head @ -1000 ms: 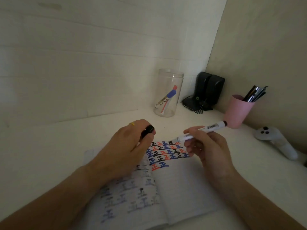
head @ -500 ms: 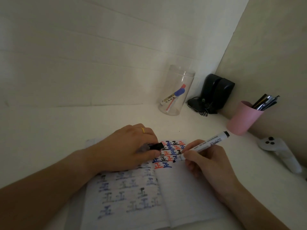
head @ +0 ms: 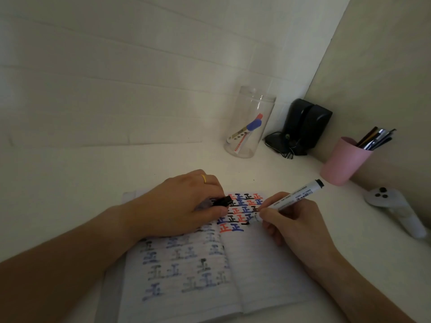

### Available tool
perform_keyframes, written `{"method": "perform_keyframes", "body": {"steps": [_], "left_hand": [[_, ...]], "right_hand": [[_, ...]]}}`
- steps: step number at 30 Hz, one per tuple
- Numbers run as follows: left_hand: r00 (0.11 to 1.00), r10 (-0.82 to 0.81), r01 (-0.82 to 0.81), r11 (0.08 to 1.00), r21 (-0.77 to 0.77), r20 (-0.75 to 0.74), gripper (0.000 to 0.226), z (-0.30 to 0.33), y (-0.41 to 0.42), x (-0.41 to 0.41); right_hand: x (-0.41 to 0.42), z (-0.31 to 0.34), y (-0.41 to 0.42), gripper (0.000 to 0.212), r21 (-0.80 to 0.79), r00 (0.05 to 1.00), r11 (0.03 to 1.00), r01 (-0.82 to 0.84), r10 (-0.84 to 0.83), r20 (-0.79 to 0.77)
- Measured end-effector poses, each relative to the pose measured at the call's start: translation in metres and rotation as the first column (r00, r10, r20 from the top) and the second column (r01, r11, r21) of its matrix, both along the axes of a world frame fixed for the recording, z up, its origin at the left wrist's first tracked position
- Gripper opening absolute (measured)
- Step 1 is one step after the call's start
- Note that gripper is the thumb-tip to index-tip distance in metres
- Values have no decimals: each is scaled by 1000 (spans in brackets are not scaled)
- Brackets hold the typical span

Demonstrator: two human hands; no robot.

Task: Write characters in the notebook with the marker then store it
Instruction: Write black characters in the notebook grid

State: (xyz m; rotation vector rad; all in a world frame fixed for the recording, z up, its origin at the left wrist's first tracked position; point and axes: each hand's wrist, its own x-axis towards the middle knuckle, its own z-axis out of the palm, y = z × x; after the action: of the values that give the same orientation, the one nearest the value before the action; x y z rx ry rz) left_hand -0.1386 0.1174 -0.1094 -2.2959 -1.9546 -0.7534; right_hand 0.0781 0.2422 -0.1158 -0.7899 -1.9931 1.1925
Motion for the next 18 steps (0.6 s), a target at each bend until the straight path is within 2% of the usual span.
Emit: {"method": "perform_keyframes", "body": {"steps": [7, 10, 18], "left_hand": [[1000, 2, -2, 1000, 4, -6, 31, 0, 0, 0], [1000, 4, -4, 1000, -3, -10, 31, 0, 1, 0], [1000, 10, -11, 1000, -10, -10, 31, 0, 1, 0]], "right_hand": [[1, 0, -1, 13, 24, 999, 999, -41, 41, -10], [-1, 1, -3, 3, 17, 999, 999, -43, 43, -10], [1, -1, 0, 11, 10, 999, 1000, -23, 24, -34]]}}
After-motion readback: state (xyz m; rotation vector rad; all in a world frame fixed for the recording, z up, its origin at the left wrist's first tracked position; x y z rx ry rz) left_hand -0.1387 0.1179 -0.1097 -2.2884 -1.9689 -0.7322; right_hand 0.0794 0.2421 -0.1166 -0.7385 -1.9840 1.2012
